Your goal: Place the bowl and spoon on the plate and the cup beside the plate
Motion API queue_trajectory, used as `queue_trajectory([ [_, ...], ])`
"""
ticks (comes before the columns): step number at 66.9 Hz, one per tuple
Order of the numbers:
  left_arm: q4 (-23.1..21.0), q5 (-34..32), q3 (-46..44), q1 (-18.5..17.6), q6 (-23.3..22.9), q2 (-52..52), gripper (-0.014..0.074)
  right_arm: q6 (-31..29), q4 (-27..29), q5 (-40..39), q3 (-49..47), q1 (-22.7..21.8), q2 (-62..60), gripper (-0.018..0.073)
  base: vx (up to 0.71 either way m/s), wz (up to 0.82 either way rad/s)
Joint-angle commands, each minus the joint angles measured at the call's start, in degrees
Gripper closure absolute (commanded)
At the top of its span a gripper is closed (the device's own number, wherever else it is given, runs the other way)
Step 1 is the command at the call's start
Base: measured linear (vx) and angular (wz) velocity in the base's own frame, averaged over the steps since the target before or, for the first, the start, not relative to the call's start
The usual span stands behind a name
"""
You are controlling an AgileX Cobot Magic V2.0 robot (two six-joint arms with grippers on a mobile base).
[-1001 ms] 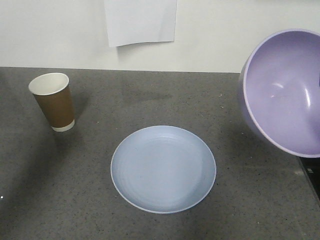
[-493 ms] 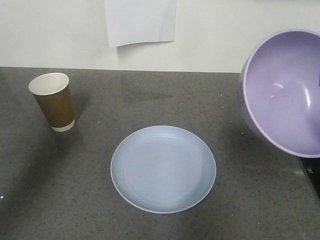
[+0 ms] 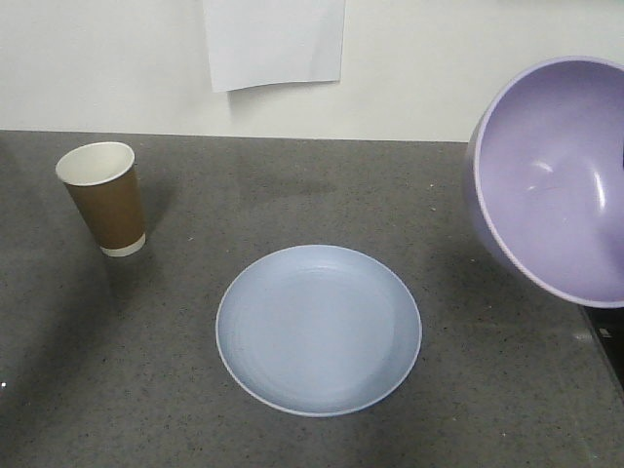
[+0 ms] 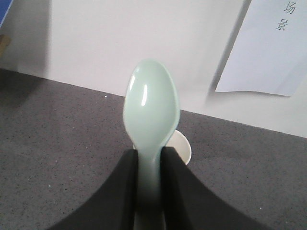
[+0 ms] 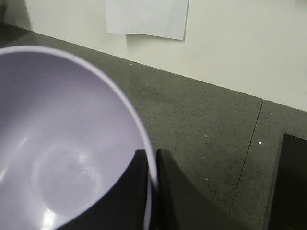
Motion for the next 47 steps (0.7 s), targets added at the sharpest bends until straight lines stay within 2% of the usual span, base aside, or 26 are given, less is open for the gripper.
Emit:
queue_trajectory([
  [1, 1.6, -2.7, -1.2, -0.2, 0.1, -0.6, 0.0603, -0.3, 2.1, -3.4, -1.4, -0.2, -0.2, 0.0564, 0.00, 0.00],
  [23, 1.6, -2.7, -1.2, -0.2, 0.1, -0.6, 0.0603, -0.8, 3.3, -5.6, -1.5, -0.2, 0.9, 0.0564, 0.00, 0.00],
  [32, 1.6, -2.7, -1.2, -0.2, 0.1, -0.6, 0.0603, -6.1, 12.5, -6.3, -1.8, -0.2, 5.2, 0.0564, 0.00, 0.00],
  [40, 1.6, -2.7, -1.2, -0.2, 0.1, -0.6, 0.0603, -13.1, 22.4, -0.8, -4.4, -0.2, 11.9, 0.0564, 0.00, 0.00],
  [47, 1.6, -2.7, -1.2, -0.2, 0.1, -0.6, 0.0603, -17.6, 27.8, 5.1, -8.9, -0.2, 19.3, 0.0564, 0.00, 0.00],
])
